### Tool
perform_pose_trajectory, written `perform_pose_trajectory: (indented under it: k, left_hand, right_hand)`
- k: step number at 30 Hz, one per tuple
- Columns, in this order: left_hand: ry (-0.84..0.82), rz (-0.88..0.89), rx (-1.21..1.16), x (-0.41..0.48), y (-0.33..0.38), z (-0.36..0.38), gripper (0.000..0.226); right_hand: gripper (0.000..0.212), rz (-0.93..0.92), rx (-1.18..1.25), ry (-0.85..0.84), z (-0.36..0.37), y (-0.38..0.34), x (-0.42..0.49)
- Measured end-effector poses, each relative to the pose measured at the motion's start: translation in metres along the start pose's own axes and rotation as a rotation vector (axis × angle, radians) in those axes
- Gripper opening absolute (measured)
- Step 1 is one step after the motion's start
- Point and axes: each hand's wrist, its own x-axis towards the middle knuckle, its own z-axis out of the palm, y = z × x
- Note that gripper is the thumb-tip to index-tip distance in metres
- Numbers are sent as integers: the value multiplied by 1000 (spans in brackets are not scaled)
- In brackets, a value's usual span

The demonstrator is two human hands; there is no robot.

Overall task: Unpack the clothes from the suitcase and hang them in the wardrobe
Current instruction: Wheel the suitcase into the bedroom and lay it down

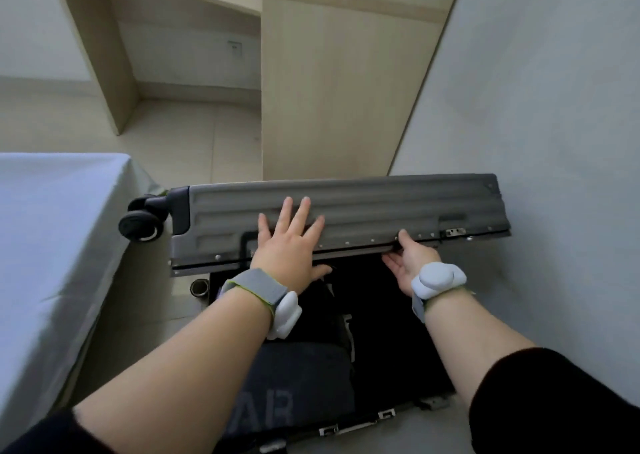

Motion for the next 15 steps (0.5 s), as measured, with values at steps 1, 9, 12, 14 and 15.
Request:
perform_pose_trajectory:
  k: [1,9,12,14,15]
  left_hand:
    - [-19,6,40,6,-4,-2,88]
    - [82,-136,99,100,-38,-28,70]
    - [77,-233,137,129,-46,-35,73]
    - [74,-307,165,148,-46,-37,74]
    - [89,-339,176,157,-46,-36,74]
  right_hand:
    - [40,-6,-1,-4,8,-6,3]
    - [14,-44,109,-210,70,-51,67]
    - [13,-45,113,-307,97,-67,91]
    - [18,-39,110,-350,115,-78,110]
    - [21,-40,109,-365,124,-84,119]
